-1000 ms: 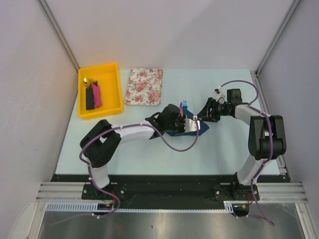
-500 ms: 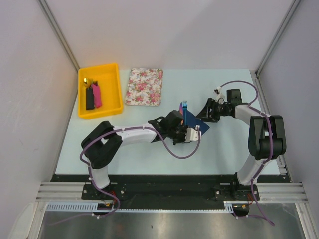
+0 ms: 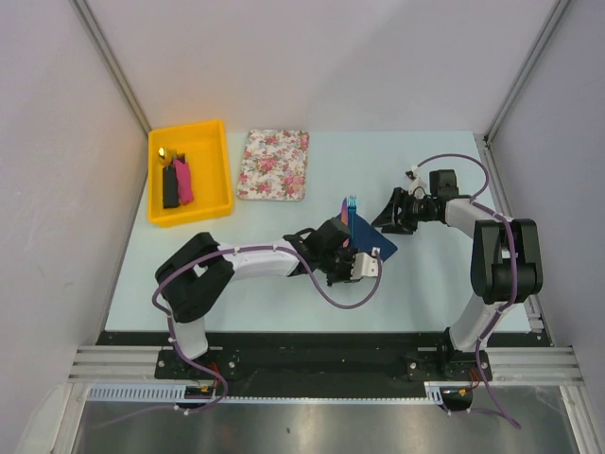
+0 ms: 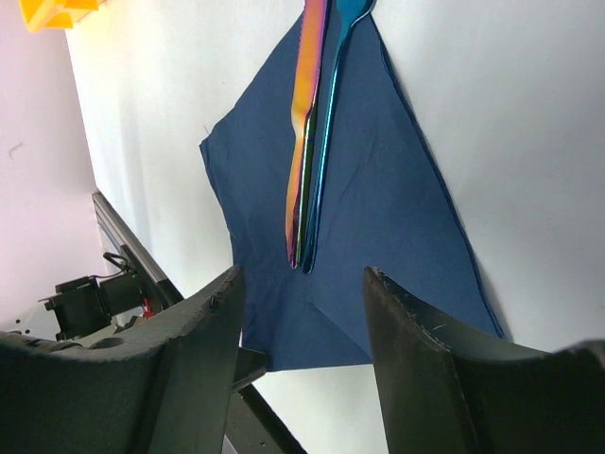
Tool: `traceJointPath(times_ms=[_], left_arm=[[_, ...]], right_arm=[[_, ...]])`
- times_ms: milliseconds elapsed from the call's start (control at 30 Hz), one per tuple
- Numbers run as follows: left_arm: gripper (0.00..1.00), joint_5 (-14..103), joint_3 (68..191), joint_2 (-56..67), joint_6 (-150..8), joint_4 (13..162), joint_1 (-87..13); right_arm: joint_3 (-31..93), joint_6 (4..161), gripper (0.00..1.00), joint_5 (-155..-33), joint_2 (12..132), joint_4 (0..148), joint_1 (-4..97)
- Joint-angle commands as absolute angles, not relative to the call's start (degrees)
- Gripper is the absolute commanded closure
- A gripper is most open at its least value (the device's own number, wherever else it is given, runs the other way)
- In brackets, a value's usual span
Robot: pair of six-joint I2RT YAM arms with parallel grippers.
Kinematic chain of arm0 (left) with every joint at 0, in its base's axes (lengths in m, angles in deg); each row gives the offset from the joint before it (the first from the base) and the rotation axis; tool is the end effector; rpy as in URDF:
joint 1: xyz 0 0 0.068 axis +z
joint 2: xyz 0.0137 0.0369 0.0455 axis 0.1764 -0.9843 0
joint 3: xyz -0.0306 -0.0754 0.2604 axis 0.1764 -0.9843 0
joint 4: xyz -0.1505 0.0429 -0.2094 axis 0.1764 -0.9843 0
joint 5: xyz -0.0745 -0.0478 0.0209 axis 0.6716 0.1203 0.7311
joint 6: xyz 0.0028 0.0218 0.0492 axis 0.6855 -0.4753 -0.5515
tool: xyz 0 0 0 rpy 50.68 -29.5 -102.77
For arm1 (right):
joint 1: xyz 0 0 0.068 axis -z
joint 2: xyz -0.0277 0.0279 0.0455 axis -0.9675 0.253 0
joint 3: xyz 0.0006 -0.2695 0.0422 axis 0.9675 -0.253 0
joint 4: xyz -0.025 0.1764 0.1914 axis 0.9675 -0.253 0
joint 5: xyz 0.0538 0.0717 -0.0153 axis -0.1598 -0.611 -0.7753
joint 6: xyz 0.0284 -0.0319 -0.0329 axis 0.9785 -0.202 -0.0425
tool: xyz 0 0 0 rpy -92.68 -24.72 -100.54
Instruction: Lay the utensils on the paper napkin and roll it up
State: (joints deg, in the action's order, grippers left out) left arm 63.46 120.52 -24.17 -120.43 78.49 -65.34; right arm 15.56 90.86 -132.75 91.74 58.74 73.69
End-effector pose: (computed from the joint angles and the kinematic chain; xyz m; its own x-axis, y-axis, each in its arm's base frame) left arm 0.2042 -0.3222 0.1736 0.2182 0.6398 -0.7369 0.9751 -0.1736 0.1380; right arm 0.3486 0.0360 0.1767 -0.9154 0.1540 -0.3719 -0.1858 0.6579 0.7299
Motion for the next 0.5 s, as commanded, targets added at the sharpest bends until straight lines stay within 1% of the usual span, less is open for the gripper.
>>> traceJointPath(times_ms=[0,133,467], left_arm=[[1.00,66.4,122.2,-23.4,-118.0,77.4,-64.5],[1.00,67.8,128.3,-25.9,-116.2,74.4,-61.9],[0.99,67.5,134.9,-30.4,-117.3,72.7,-58.5]], right_arm=[[15.7,90.0,0.42,-133.9,90.1,58.6,73.7],[15.8,89.9,0.42,-134.0,89.8,58.2,73.7],[14.7,89.8,0.43,-134.3,88.4,57.1,74.4]])
